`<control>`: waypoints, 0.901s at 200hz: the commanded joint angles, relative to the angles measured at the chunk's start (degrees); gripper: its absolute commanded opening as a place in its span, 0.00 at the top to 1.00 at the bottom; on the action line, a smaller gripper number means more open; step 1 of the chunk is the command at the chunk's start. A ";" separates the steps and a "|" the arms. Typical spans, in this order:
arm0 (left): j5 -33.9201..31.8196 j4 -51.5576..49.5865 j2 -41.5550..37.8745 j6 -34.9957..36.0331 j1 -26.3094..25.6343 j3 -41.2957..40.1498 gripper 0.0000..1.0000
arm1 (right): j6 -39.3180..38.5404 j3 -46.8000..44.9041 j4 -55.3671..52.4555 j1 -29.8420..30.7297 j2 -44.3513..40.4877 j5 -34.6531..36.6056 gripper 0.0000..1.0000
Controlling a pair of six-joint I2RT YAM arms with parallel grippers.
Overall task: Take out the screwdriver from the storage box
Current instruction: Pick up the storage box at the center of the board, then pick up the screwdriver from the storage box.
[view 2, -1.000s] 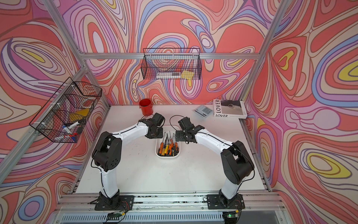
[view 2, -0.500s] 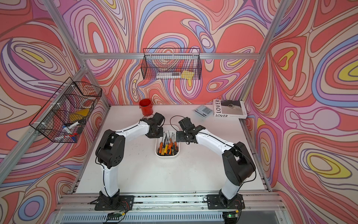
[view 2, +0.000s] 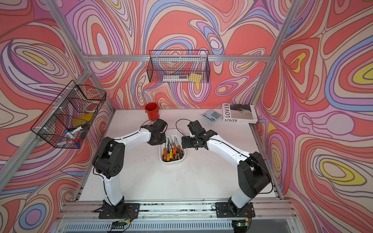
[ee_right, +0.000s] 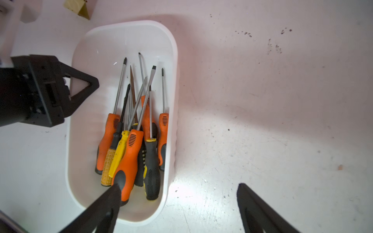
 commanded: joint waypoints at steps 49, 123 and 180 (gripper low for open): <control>-6.65 5.21 -8.35 0.81 0.43 -4.19 1.00 | -3.55 6.03 -1.65 4.60 2.10 -4.10 0.13; -8.46 13.01 -6.80 -0.76 0.43 -4.65 1.00 | -1.92 7.25 -0.16 5.15 5.07 -4.09 0.16; -7.94 13.91 -5.12 -1.06 0.48 -1.60 1.00 | -2.54 9.31 0.31 6.29 8.47 -4.41 0.21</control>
